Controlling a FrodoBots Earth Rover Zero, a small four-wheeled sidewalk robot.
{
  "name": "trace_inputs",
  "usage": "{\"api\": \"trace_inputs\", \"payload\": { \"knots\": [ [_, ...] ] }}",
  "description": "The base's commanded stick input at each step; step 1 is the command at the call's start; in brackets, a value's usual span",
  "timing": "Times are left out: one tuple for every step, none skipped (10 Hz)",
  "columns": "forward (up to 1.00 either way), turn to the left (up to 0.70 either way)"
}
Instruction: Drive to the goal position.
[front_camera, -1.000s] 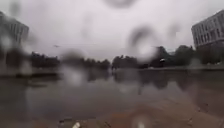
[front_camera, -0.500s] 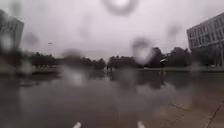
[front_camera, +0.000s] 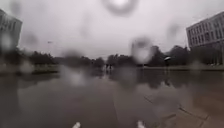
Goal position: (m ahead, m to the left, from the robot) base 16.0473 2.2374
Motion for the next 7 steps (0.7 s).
{"api": "trace_inputs", "payload": {
  "knots": [
    [0.7,-0.02],
    [0.7,-0.08],
    [0.7,-0.13],
    [0.7,-0.13],
    [0.7,-0.13],
    [0.7,-0.13],
    [0.7,-0.13]
  ]
}}
